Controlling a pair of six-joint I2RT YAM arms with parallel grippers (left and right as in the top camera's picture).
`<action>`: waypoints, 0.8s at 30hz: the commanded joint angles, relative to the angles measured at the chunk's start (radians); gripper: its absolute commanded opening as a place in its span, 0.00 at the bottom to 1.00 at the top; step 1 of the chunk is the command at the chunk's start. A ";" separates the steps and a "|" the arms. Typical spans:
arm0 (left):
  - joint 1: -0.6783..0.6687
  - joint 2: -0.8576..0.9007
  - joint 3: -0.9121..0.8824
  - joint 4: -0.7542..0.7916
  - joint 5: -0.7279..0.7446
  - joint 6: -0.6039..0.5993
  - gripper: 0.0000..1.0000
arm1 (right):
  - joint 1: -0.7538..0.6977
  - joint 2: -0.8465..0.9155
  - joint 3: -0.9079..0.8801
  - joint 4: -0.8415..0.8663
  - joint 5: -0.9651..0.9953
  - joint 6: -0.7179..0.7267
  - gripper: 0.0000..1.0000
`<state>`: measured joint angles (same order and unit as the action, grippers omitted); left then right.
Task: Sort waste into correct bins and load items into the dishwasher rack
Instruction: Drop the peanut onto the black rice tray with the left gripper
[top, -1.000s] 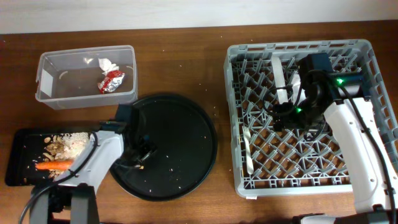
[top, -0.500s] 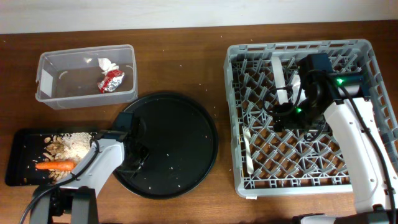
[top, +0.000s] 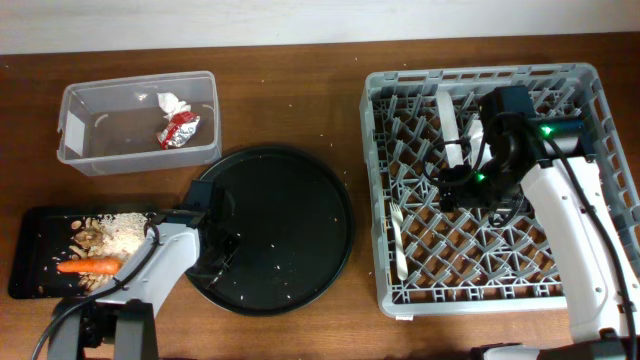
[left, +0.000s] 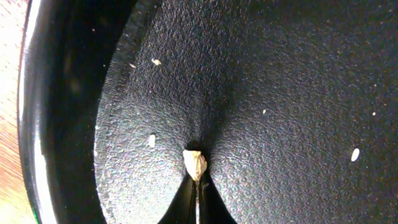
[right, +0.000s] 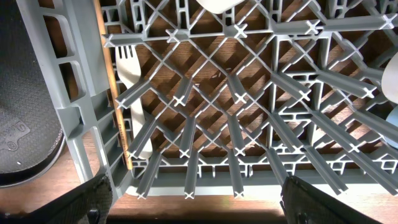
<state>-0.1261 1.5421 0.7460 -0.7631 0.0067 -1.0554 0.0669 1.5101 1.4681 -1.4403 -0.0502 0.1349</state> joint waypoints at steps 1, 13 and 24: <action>0.005 -0.004 0.021 -0.064 -0.053 0.049 0.01 | -0.002 0.002 0.007 -0.001 0.010 0.000 0.90; 0.414 -0.146 0.272 -0.214 -0.164 0.272 0.06 | -0.002 0.002 0.007 -0.003 0.010 0.000 0.90; 0.525 -0.149 0.294 -0.192 -0.095 0.422 0.57 | -0.002 0.002 0.007 -0.004 0.008 0.000 0.90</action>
<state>0.3950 1.4063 1.0065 -0.9539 -0.1390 -0.7315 0.0669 1.5101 1.4681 -1.4414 -0.0502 0.1345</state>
